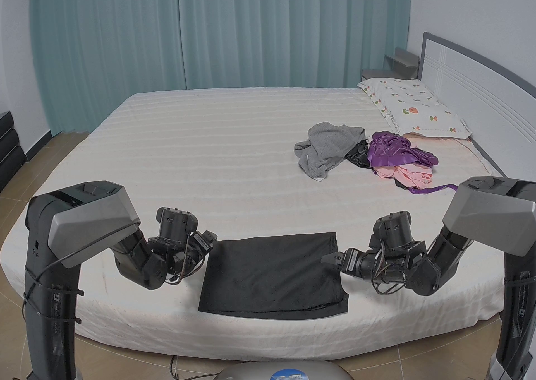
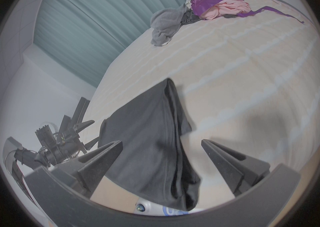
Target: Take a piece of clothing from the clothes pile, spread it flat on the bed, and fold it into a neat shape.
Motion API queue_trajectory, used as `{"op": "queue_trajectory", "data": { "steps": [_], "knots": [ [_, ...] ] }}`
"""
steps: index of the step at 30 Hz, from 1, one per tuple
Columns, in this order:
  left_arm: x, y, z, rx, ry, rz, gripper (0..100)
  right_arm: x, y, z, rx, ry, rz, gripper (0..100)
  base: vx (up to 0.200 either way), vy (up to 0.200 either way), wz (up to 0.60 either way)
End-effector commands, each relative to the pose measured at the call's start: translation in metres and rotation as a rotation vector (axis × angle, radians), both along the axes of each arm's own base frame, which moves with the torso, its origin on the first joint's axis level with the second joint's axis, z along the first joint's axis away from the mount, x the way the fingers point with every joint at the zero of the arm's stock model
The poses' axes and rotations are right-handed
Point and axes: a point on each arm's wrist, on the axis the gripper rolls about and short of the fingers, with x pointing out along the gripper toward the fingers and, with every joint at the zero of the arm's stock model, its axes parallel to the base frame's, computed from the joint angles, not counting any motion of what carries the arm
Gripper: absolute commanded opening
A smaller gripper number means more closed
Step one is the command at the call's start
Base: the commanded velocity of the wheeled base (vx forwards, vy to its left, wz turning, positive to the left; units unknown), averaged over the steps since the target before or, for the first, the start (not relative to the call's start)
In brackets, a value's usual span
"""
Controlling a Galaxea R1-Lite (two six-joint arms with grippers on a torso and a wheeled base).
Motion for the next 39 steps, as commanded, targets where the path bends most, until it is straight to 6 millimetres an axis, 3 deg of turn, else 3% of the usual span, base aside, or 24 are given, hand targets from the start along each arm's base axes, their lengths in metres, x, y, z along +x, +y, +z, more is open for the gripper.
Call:
{"op": "queue_trajectory", "data": {
  "steps": [1,7,13,21,22,39],
  "knots": [
    [-0.044,0.020,0.022,-0.050,-0.008,0.030,100,-0.037,0.010,0.001,-0.003,0.013,0.077,100,0.000,0.000,0.00],
    [-0.059,0.028,0.015,-0.080,-0.029,0.057,100,-0.036,0.012,-0.004,-0.013,0.020,0.089,100,0.000,0.000,0.00],
    [-0.058,0.028,0.014,-0.089,-0.052,0.056,100,-0.036,0.014,-0.009,-0.011,0.032,0.121,100,0.000,0.000,0.00],
    [-0.052,0.044,0.015,-0.091,-0.062,0.107,100,-0.036,0.017,-0.012,-0.012,0.038,0.146,100,0.000,0.000,0.00],
    [-0.052,0.044,0.015,-0.091,-0.062,0.107,100,-0.035,0.017,-0.014,-0.010,0.044,0.152,0,0.000,0.000,0.00],
    [-0.054,0.045,0.015,-0.089,-0.057,0.107,100,-0.057,0.003,0.003,-0.075,0.085,0.191,0,0.000,0.000,0.00]
  ]
}}
